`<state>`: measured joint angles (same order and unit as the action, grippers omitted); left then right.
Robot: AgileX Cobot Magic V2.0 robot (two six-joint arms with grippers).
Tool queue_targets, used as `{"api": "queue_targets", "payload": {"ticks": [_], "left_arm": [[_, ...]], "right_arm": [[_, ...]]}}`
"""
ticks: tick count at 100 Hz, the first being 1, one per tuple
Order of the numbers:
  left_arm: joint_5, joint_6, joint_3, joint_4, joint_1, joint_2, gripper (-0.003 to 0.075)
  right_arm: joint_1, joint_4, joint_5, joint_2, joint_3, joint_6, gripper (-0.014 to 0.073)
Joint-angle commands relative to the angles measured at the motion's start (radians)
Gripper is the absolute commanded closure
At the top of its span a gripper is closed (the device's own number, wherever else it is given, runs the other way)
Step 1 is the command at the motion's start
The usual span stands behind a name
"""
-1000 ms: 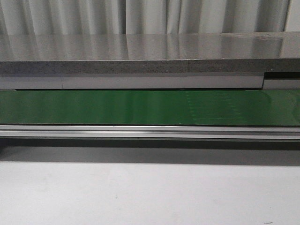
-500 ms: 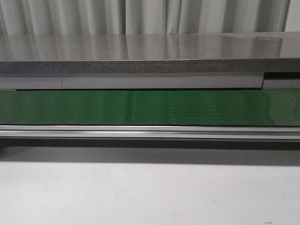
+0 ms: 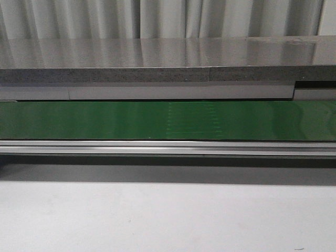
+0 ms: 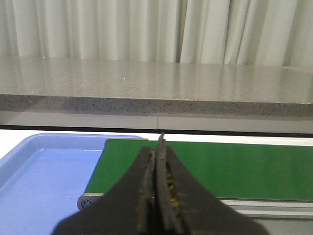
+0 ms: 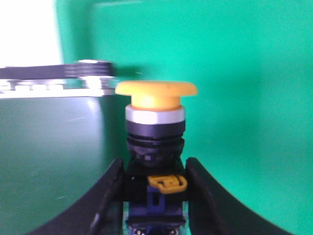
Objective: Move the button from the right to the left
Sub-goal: 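Carry the button with the right gripper onto the green conveyor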
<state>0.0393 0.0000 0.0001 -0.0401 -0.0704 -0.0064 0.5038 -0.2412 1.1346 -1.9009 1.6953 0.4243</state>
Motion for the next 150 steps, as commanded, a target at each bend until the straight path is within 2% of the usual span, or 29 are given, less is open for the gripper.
{"api": "queue_targets", "payload": {"ticks": [1,23,46,68,88,95,110,117,130,137,144,150], "left_arm": [[-0.082,0.0,0.045,-0.002,-0.007,-0.03,0.074],[-0.082,0.0,0.045,-0.002,-0.007,-0.03,0.074],[-0.082,0.0,0.045,-0.002,-0.007,-0.03,0.074],[-0.082,0.0,0.045,-0.002,-0.007,-0.03,0.074],[-0.084,0.0,0.045,-0.002,-0.007,-0.03,0.074],[-0.084,0.0,0.045,-0.002,-0.007,-0.03,0.074],[-0.084,0.0,0.045,-0.002,-0.007,-0.03,0.074],[-0.084,0.0,0.045,-0.002,-0.007,-0.03,0.074],[-0.084,0.0,0.045,-0.002,-0.007,-0.03,0.074],[-0.084,0.0,0.045,-0.002,-0.007,-0.03,0.074],[-0.084,0.0,0.045,-0.002,-0.007,-0.03,0.074],[-0.084,0.0,0.045,-0.002,-0.007,-0.03,0.074]], "right_arm": [[-0.035,-0.039,0.031,0.098,0.033,-0.006,0.0326],[-0.114,-0.04,0.072,0.166,0.013,-0.034,0.0326],[-0.167,-0.041,0.052,0.196,-0.142,-0.045,0.0326],[-0.186,-0.035,-0.005,0.196,-0.246,-0.045,0.0326],[-0.186,-0.021,-0.036,0.196,-0.256,-0.045,0.0319],[-0.186,-0.021,-0.035,0.196,-0.256,-0.046,0.0269],[-0.186,-0.021,-0.03,0.196,-0.256,-0.046,0.0048],[-0.186,-0.021,-0.031,0.196,-0.256,-0.047,0.0012],[-0.186,-0.021,-0.02,0.197,-0.253,-0.072,0.0013],[-0.186,-0.021,-0.003,0.21,-0.253,-0.076,0.0045],[-0.186,-0.022,0.006,0.233,-0.253,-0.08,0.0144],[-0.186,-0.022,0.008,0.258,-0.253,-0.081,0.0276]]}}
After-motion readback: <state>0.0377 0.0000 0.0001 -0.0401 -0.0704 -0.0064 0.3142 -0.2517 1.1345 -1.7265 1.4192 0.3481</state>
